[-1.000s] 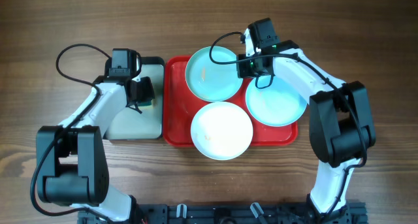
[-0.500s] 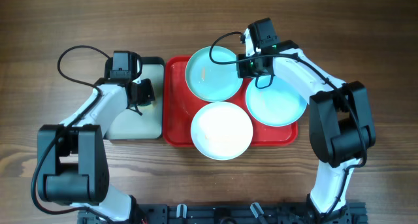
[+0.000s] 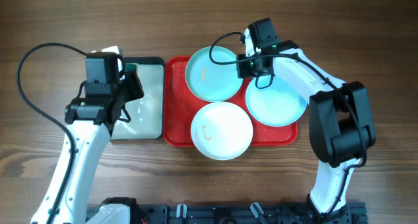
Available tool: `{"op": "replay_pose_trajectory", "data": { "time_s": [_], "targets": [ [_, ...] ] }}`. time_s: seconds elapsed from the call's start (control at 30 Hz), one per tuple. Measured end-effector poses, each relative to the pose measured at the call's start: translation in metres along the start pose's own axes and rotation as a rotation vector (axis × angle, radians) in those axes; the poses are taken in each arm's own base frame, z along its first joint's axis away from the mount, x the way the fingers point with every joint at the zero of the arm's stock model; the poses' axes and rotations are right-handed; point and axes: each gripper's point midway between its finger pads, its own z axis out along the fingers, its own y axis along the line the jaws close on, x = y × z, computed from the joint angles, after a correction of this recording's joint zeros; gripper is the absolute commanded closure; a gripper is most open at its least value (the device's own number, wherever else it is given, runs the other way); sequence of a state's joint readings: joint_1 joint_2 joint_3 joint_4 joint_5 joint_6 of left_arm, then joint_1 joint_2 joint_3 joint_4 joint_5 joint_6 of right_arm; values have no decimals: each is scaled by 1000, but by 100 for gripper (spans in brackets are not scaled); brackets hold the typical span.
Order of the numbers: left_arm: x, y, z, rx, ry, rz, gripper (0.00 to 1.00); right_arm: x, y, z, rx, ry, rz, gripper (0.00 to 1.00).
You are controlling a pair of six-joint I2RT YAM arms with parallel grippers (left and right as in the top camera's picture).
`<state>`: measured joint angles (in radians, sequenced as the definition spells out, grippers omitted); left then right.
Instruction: Clean dirty plates on tray and stack at the side
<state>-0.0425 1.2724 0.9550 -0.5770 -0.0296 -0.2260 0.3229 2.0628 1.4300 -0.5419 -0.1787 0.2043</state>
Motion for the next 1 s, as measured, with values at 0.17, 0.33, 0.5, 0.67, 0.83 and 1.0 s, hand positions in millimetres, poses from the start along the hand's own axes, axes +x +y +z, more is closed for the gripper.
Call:
{"op": "replay_pose_trajectory", "data": {
  "time_s": [0.17, 0.33, 0.5, 0.67, 0.83, 1.0],
  "targets": [
    [4, 6, 0, -33, 16, 5, 96, 1, 0, 0, 1, 3, 0, 96],
    [5, 9, -1, -47, 17, 60, 96, 2, 7, 0, -43, 11, -2, 96],
    [5, 9, 0, -50, 18, 96, 96, 11, 18, -1, -106, 51, 2, 96],
    [5, 9, 4, -53, 25, 97, 96, 14, 20, -2, -117, 65, 3, 96],
    [7, 10, 9, -55, 34, 98, 96, 14, 18, -1, -109, 62, 2, 96],
    [3, 9, 10, -55, 21, 98, 96, 7, 15, 3, -94, 22, -8, 96]
  ]
}}
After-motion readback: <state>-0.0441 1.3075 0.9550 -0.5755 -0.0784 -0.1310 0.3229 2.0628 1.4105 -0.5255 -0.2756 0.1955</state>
